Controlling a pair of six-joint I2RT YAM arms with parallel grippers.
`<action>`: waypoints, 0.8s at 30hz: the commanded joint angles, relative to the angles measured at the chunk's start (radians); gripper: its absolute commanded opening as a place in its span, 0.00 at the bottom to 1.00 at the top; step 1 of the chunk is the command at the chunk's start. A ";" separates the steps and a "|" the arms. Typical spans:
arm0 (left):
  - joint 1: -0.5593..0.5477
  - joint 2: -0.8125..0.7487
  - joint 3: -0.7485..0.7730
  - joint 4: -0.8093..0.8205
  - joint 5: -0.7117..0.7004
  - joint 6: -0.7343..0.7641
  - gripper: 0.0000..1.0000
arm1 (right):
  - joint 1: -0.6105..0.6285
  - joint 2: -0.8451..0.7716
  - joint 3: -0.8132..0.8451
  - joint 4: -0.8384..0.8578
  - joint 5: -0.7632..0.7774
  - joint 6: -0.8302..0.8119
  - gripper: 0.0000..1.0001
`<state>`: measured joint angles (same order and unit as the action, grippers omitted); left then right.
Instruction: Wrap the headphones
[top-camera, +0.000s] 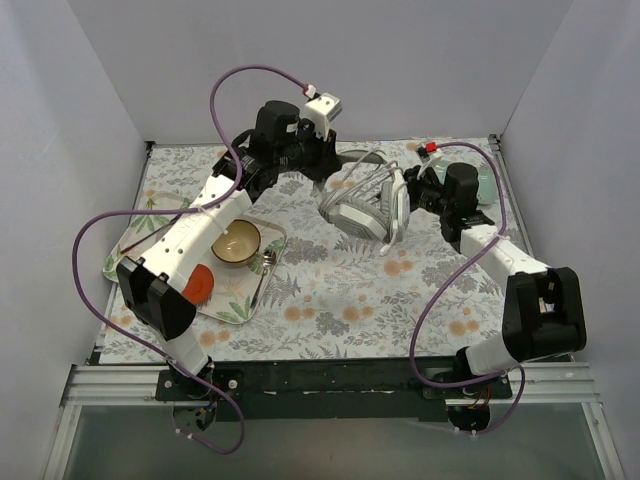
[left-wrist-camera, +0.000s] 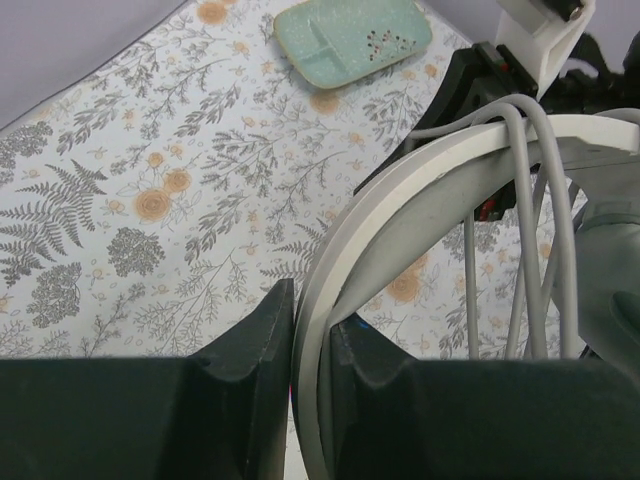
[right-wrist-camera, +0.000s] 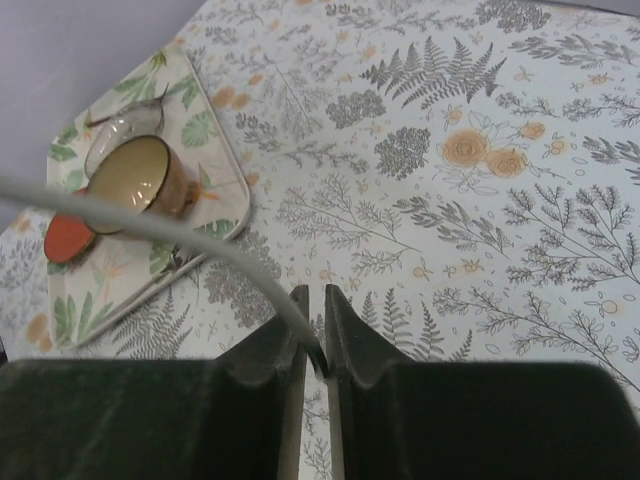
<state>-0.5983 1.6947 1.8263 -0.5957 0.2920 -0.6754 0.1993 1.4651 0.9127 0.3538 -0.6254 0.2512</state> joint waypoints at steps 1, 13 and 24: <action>-0.001 -0.027 0.105 0.040 -0.007 -0.096 0.00 | 0.011 0.006 -0.037 0.264 0.032 0.149 0.23; -0.003 -0.014 0.163 0.036 -0.065 -0.081 0.00 | 0.022 0.035 -0.107 0.359 0.079 0.195 0.34; -0.003 0.008 0.199 0.028 -0.063 -0.090 0.00 | 0.048 0.047 -0.149 0.401 0.095 0.186 0.42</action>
<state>-0.5983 1.7306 1.9629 -0.6079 0.2195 -0.7227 0.2428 1.5215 0.7841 0.6685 -0.5476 0.4427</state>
